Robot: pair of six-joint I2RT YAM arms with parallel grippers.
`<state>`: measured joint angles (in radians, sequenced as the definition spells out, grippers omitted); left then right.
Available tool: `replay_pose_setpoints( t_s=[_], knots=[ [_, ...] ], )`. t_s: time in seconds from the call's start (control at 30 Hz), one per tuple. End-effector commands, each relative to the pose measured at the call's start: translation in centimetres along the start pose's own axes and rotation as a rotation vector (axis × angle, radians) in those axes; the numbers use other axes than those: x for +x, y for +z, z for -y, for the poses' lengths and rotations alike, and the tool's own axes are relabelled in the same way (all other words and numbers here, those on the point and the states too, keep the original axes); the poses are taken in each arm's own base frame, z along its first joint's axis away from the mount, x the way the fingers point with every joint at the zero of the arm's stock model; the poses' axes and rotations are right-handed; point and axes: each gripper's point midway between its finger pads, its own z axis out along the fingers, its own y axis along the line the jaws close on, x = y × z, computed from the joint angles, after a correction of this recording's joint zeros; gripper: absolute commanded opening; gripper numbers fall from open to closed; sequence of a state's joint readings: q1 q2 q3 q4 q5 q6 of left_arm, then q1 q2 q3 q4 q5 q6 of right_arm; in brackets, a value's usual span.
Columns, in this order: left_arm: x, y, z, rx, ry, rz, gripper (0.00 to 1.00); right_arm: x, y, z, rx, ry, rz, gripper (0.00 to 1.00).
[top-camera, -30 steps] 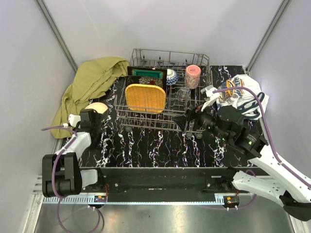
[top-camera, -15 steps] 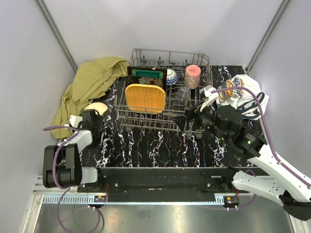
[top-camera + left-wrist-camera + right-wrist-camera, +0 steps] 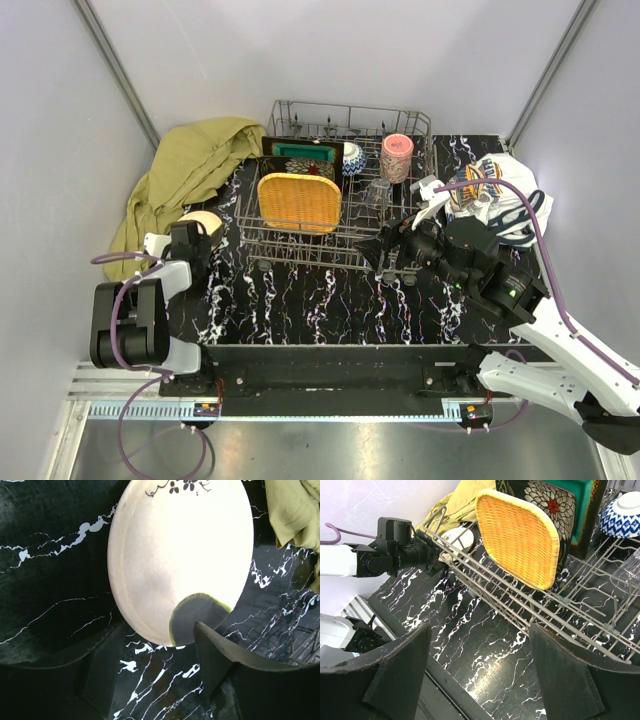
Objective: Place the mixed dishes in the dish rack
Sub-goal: Grab a plate with the left arm
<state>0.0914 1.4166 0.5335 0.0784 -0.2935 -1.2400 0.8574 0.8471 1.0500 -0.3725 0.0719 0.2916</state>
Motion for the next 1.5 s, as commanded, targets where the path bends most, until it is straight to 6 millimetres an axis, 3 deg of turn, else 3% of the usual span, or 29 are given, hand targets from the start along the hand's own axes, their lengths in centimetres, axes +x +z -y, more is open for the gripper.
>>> replay_pose_setpoints(
  t_s=[0.0, 0.27, 0.5, 0.67, 1.0, 1.2, 1.3, 1.47],
  knots=[
    [-1.0, 0.7, 0.3, -0.009, -0.01, 0.043, 0.54, -1.7, -0.2, -0.1, 0.01, -0.019, 0.051, 0.85],
    [-0.9, 0.8, 0.4, -0.013, -0.005, 0.035, 0.31, -1.6, -0.2, 0.0, 0.011, -0.02, 0.057, 0.85],
    [-1.7, -0.8, 1.8, 0.033, -0.007, 0.044, 0.0, -1.9, -0.8, -0.1, 0.007, -0.003, 0.075, 0.85],
    [-3.4, -3.3, 3.8, 0.096, -0.019, 0.075, 0.0, -2.0, -1.6, -0.2, -0.003, 0.016, 0.091, 0.84],
    [-8.3, -11.2, 8.4, 0.256, -0.077, 0.176, 0.0, -1.9, -2.9, 0.1, 0.01, 0.066, 0.099, 0.84],
    [-10.0, -17.6, 9.6, 0.408, -0.116, 0.197, 0.0, -2.2, -2.6, 3.3, 0.207, 0.092, 0.106, 1.0],
    [-10.8, -21.4, 10.2, 0.495, -0.108, 0.201, 0.0, -1.9, -1.6, 2.8, 0.191, 0.071, 0.069, 1.0],
    [-12.2, -28.2, 11.3, 0.636, -0.056, 0.215, 0.0, -2.3, 0.6, 0.2, 0.078, 0.081, 0.03, 1.0]
  ],
)
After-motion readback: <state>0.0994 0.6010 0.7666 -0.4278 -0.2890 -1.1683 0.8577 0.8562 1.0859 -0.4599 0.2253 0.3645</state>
